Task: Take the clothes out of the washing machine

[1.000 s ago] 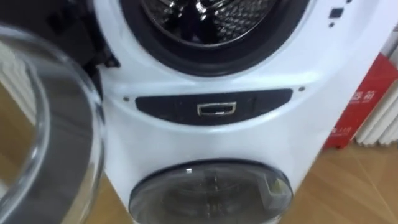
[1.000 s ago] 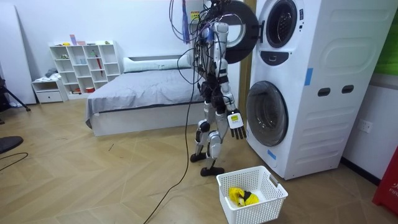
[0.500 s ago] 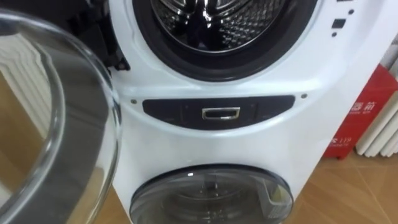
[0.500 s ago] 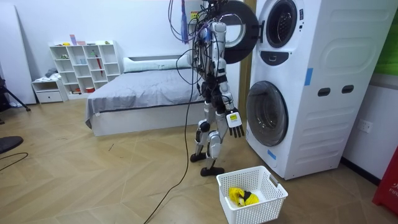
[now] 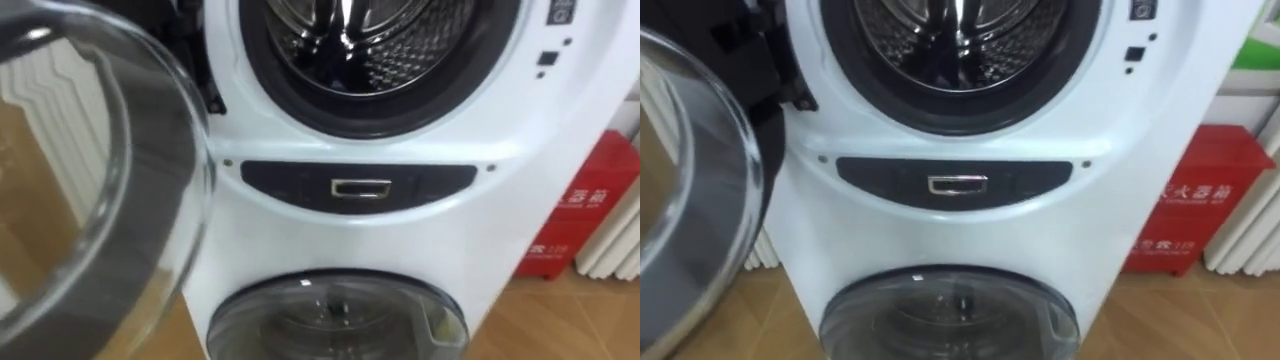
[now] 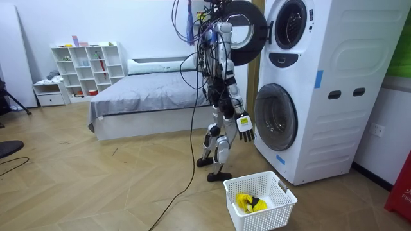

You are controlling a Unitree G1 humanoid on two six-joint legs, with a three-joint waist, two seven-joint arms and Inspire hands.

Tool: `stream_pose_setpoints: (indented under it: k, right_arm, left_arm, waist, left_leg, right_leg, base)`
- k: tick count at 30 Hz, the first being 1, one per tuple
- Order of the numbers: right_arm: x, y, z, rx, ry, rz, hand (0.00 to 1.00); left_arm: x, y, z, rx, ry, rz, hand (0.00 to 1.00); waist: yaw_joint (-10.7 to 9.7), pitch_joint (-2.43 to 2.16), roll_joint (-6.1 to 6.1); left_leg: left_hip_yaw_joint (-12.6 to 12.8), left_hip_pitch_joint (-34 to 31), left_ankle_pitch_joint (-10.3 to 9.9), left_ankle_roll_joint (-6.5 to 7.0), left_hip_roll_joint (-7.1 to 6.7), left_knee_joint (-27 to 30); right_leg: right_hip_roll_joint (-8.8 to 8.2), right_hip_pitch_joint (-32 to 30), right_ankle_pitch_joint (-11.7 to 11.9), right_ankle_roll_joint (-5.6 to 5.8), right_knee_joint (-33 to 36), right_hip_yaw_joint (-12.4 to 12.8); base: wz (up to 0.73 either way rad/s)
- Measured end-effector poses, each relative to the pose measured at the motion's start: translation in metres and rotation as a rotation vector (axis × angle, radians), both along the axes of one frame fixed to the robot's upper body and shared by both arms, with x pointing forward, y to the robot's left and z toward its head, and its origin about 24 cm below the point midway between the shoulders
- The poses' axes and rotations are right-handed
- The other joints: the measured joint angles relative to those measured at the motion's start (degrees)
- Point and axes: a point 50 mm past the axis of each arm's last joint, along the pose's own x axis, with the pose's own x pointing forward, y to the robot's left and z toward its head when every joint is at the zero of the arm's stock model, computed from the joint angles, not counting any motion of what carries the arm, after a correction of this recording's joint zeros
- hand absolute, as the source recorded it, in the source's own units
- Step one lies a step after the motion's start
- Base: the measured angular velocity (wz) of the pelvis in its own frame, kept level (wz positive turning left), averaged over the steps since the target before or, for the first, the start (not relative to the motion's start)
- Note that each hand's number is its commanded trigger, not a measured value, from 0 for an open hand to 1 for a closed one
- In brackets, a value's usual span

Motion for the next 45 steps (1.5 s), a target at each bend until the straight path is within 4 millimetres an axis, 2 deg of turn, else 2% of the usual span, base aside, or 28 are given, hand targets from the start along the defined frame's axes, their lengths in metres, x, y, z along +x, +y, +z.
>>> stream_pose_setpoints:
  k: [1, 2, 3, 5, 7, 8, 9, 11, 12, 14, 19, 22, 23, 24, 25, 26, 27, 28, 29, 30, 31, 32, 33, 34, 37, 41, 43, 45]
  right_arm:
    - [0.000, -0.001, 0.000, -0.008, 0.000, 0.004, 0.00]
    - [0.002, -0.004, 0.001, -0.037, 0.004, 0.032, 0.00]
    - [0.000, -0.008, 0.002, -0.059, 0.015, 0.043, 0.00]
    - [0.000, -0.010, 0.002, -0.082, 0.019, 0.059, 0.00]
    - [-0.001, -0.011, 0.003, -0.091, 0.017, 0.051, 0.00]
    - [-0.001, -0.012, 0.003, -0.091, 0.012, 0.048, 0.00]
    - [0.001, -0.012, 0.003, -0.094, 0.007, 0.056, 0.00]
    - [0.002, -0.013, 0.004, -0.097, -0.005, 0.049, 0.00]
    - [0.001, -0.013, 0.004, -0.097, -0.004, 0.040, 0.00]
    - [-0.001, -0.015, 0.004, -0.098, -0.003, 0.018, 0.00]
    - [-0.002, -0.016, 0.004, -0.105, -0.003, 0.017, 0.00]
    - [-0.003, -0.016, 0.004, -0.107, -0.007, 0.011, 0.00]
    - [-0.006, -0.017, 0.004, -0.108, -0.006, 0.003, 0.00]
    - [-0.007, -0.018, 0.004, -0.113, -0.001, -0.001, 0.00]
    - [-0.005, -0.018, 0.005, -0.114, -0.008, -0.007, 0.00]
    - [-0.005, -0.017, 0.004, -0.105, -0.016, -0.044, 0.00]
    - [-0.015, -0.017, 0.004, -0.095, 0.004, -0.090, 0.00]
    - [-0.020, -0.017, 0.003, -0.094, 0.017, -0.107, 0.00]
    - [-0.029, -0.018, 0.003, -0.102, 0.035, -0.133, 0.00]
    - [-0.030, -0.019, 0.003, -0.107, 0.041, -0.139, 0.00]
    - [-0.030, -0.020, 0.003, -0.112, 0.041, -0.143, 0.00]
    - [-0.027, -0.021, 0.004, -0.115, 0.027, -0.146, 0.00]
    - [-0.024, -0.019, 0.003, -0.110, 0.006, -0.142, 0.00]
    - [-0.023, -0.019, 0.004, -0.109, -0.001, -0.143, 0.00]
    - [-0.025, -0.032, 0.008, -0.116, -0.030, -0.170, 0.00]
    - [-0.034, -0.047, 0.013, -0.151, -0.044, -0.244, 0.00]
    - [-0.037, -0.055, 0.016, -0.177, -0.048, -0.235, 0.00]
    - [-0.041, -0.059, 0.019, -0.193, -0.054, -0.223, 0.00]
  left_arm:
    - [0.000, 0.000, 0.000, -0.003, 0.003, 0.000, 0.00]
    - [0.004, -0.002, -0.001, -0.013, 0.000, -0.009, 0.00]
    - [0.004, -0.003, -0.001, -0.027, 0.003, -0.010, 0.00]
    - [0.011, -0.003, 0.000, -0.032, -0.020, -0.015, 0.00]
    - [0.032, -0.004, 0.003, -0.032, -0.085, -0.032, 0.00]
    - [0.044, -0.005, 0.005, -0.035, -0.127, -0.041, 0.00]
    - [0.050, -0.006, 0.006, -0.039, -0.153, -0.048, 0.00]
    - [0.062, -0.007, 0.008, -0.041, -0.188, -0.063, 0.00]
    - [0.068, -0.009, 0.009, -0.042, -0.204, -0.084, 0.00]
    - [0.073, -0.014, 0.010, -0.051, -0.220, -0.114, 0.00]
    - [0.058, -0.017, 0.006, -0.061, -0.190, -0.115, 0.00]
    - [0.048, -0.015, 0.004, -0.062, -0.165, -0.102, 0.00]
    - [0.043, -0.015, 0.003, -0.062, -0.153, -0.099, 0.00]
    - [0.034, -0.016, 0.000, -0.066, -0.124, -0.081, 0.00]
    - [0.029, -0.015, -0.001, -0.068, -0.110, -0.059, 0.00]
    - [0.020, -0.013, -0.003, -0.060, -0.081, -0.029, 0.00]
    - [0.018, -0.013, -0.003, -0.047, -0.075, -0.024, 0.00]
    - [0.017, -0.012, -0.003, -0.042, -0.076, -0.019, 0.00]
    - [0.015, -0.010, -0.002, -0.036, -0.079, 0.016, 0.00]
    - [0.012, -0.006, -0.001, -0.033, -0.092, 0.099, 0.00]
    - [0.011, -0.004, -0.001, -0.033, -0.099, 0.143, 0.00]
    - [0.006, 0.001, 0.000, -0.023, -0.114, 0.230, 0.00]
    - [0.002, 0.011, 0.003, 0.002, -0.138, 0.327, 0.00]
    - [0.002, 0.016, 0.005, 0.016, -0.154, 0.371, 0.00]
    - [0.006, 0.041, 0.015, 0.073, -0.268, 0.561, 0.00]
    - [0.038, 0.094, 0.050, 0.162, -0.551, 0.778, 0.00]
    - [0.054, 0.108, 0.066, 0.195, -0.671, 0.801, 0.00]
    - [0.078, 0.122, 0.088, 0.210, -0.817, 0.802, 0.00]
  waist:
    - [-0.03, -0.15, 0.21]
    - [0.04, -0.06, 0.59]
    - [0.12, 0.16, 1.27]
    - [-1.19, 0.08, 2.11]
    - [-1.38, 0.09, 2.50]
    - [-1.99, 0.07, 2.69]
    - [-2.12, -0.01, 2.83]
    - [-2.92, 0.08, 2.75]
    - [-3.82, 0.00, 2.82]
    - [-3.95, 0.00, 2.67]
    - [-3.41, 0.07, 2.44]
    - [-3.67, 0.00, 2.28]
    - [-3.83, -0.13, 2.37]
    - [-3.51, -0.32, 2.57]
    - [-3.26, -0.69, 3.73]
    - [-3.98, -0.60, 3.63]
    - [-4.34, -0.58, 3.52]
    - [-4.26, -0.59, 3.31]
    - [-3.82, -0.65, 2.06]
    - [-2.42, -0.78, 0.66]
    - [-1.58, -0.77, 1.15]
    - [-0.26, -0.85, 2.00]
    - [-0.43, -0.77, 2.23]
    - [-0.52, -0.61, 2.56]
    - [-0.63, -0.71, 2.56]
    - [-0.51, -0.82, 2.70]
    - [-0.27, -0.63, 3.76]
    - [-0.12, -0.74, 4.79]
  left_leg:
    - [-0.61, -1.21, -0.08, 0.10, 0.50, 2.14]
    - [-1.06, -3.31, -0.11, 0.30, 1.75, 8.68]
    - [-1.07, -3.54, 0.57, 1.14, 2.06, 15.26]
    - [-1.11, -1.04, 1.72, 1.21, 1.40, 19.73]
    - [-1.12, 2.52, 1.62, 0.63, 0.04, 18.76]
    - [-1.71, 4.93, 1.19, 0.24, -0.92, 15.86]
    - [-2.28, 7.57, -0.72, -1.24, -1.80, 11.42]
    - [-4.77, 10.12, -3.16, -1.65, -2.97, 5.23]
    - [-7.11, 11.41, -4.30, -1.27, -3.71, 1.55]
    - [-8.56, 13.05, -5.39, -0.41, -4.49, -3.99]
    - [-8.52, 14.60, -6.39, 1.12, -5.01, -15.80]
    - [-6.52, 13.04, -5.95, 3.47, -6.40, -18.05]
    - [-5.16, 12.16, -5.94, 4.09, -6.69, -17.81]
    - [-4.39, 11.14, -5.00, 5.24, -6.26, -17.96]
    - [-3.85, 10.48, -4.58, 5.67, -5.85, -18.04]
    - [-2.98, 9.68, -3.73, 5.84, -5.50, -17.79]
    - [-0.22, 9.79, -3.02, 5.37, -4.55, -17.92]
    - [1.40, 9.90, -2.65, 4.66, -4.21, -17.95]
    - [3.54, 10.17, -2.14, 3.31, -4.75, -17.81]
    - [3.72, 10.28, -1.88, 2.67, -6.43, -17.02]
    - [3.68, 10.32, -1.59, 2.60, -6.42, -16.90]
    - [2.58, 10.57, -0.92, 2.63, -6.32, -17.33]
    - [1.91, 11.01, -0.32, 2.86, -6.14, -18.54]
    - [1.99, 11.29, 0.05, 2.93, -6.07, -19.26]
    - [3.17, 11.91, 0.52, 3.32, -6.15, -20.45]
    - [4.11, 11.82, 0.54, 3.46, -6.25, -21.06]
    - [4.05, 12.32, 0.58, 3.51, -6.17, -21.49]
    - [4.24, 12.38, 0.61, 3.55, -6.21, -21.87]
  right_leg:
    - [0.30, -0.46, -0.22, -0.43, 0.52, -0.16]
    - [1.05, -1.01, -0.81, -1.36, 1.98, -0.68]
    - [1.81, -1.17, -1.41, -2.00, 3.18, -0.68]
    - [2.75, -1.58, -1.99, -2.62, 4.45, -1.66]
    - [3.63, -3.19, -2.07, -3.09, 5.56, -2.32]
    - [3.89, -4.15, -1.85, -3.48, 5.77, -3.38]
    - [3.87, -5.58, -1.76, -3.64, 6.51, -3.97]
    - [3.67, -7.37, -1.54, -4.01, 7.40, -5.25]
    - [3.46, -8.37, -1.26, -4.09, 7.38, -6.49]
    - [3.14, -9.68, -0.36, -4.17, 7.18, -7.62]
    - [2.39, -13.48, 3.14, -4.26, 7.18, -8.77]
    - [0.18, -15.02, 5.64, -2.98, 6.99, -9.89]
    - [-0.26, -14.98, 6.95, -0.82, 5.62, -9.66]
    - [-0.09, -14.34, 9.71, 4.42, 2.86, -8.85]
    - [-0.03, -14.33, 10.72, 6.26, 2.27, -7.80]
    - [-1.83, -13.77, 8.59, 4.61, 6.84, -5.87]
    - [-5.17, -11.75, 3.25, 4.20, 12.97, -4.40]
    - [-6.98, -10.37, 0.58, 5.38, 15.59, -3.64]
    - [-9.90, -8.00, -3.82, 8.69, 16.95, -0.78]
    - [-9.69, -7.32, -6.26, 8.75, 15.19, 3.25]
    - [-9.21, -7.07, -5.81, 8.69, 14.30, 3.98]
    - [-7.89, -6.07, -3.94, 8.53, 11.53, 4.85]
    - [-6.95, -4.63, -2.11, 8.10, 8.56, 4.81]
    - [-6.58, -3.95, -1.22, 7.98, 7.19, 4.82]
    - [-6.24, -2.82, 1.42, 7.83, 4.22, 5.14]
    - [-5.81, -3.39, 1.99, 8.09, 3.38, 6.35]
    - [-5.60, -2.49, 2.50, 8.25, 2.76, 6.45]
    - [-5.54, -2.66, 2.57, 8.34, 2.25, 6.53]
  base:
    - [-0.07]
    - [-0.12]
    - [-0.10]
    - [0.17]
    - [0.23]
    - [0.26]
    - [0.25]
    - [0.27]
    - [0.40]
    - [0.32]
    - [0.10]
    - [0.30]
    - [0.18]
    - [0.07]
    - [0.11]
    - [0.55]
    - [0.82]
    - [0.93]
    - [0.50]
    - [0.24]
    - [-0.29]
    - [-0.36]
    - [-0.32]
    - [-0.15]
    - [-0.19]
    - [-0.12]
    - [-0.10]
    - [-0.10]
